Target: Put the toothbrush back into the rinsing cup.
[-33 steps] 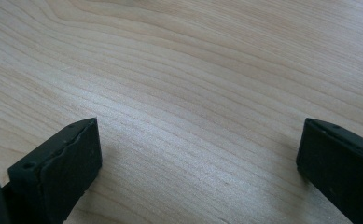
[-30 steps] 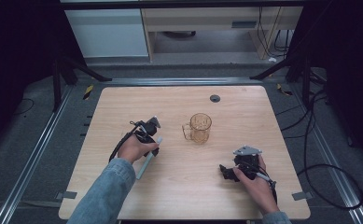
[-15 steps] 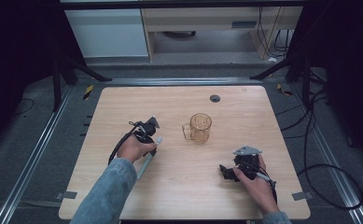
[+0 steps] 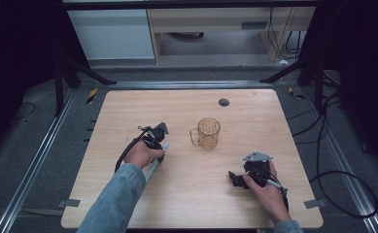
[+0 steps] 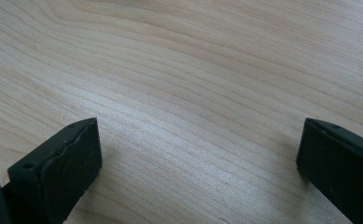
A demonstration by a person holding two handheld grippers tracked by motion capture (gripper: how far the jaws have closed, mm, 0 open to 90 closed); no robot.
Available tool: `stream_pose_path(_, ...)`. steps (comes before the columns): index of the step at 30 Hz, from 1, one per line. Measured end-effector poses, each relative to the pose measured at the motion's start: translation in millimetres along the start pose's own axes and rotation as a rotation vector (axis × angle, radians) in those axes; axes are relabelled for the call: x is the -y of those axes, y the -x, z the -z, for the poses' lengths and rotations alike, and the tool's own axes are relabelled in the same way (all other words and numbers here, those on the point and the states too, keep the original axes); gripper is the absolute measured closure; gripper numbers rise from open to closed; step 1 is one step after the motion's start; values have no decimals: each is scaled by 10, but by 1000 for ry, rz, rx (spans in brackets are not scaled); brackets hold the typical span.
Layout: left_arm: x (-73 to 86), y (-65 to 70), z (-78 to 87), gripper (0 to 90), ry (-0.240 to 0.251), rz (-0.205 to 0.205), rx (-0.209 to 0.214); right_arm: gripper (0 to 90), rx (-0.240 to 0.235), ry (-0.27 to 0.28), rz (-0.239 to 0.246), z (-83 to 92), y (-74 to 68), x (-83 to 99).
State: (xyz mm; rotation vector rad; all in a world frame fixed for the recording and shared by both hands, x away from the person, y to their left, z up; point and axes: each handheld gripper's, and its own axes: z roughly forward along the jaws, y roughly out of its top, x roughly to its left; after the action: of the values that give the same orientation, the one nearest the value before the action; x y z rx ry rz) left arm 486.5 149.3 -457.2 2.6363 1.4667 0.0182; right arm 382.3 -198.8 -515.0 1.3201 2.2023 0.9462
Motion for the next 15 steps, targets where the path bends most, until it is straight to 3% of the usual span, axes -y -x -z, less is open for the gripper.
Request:
stream_pose_path(4, -21, 19, -7, 669, -18, -15, -13, 4, 1, 1, 5, -2, 3, 1)
stream_pose_path(15, -30, -17, -41, 660, -35, 0, -21, 4, 1, 1, 5, -2, 3, 1)
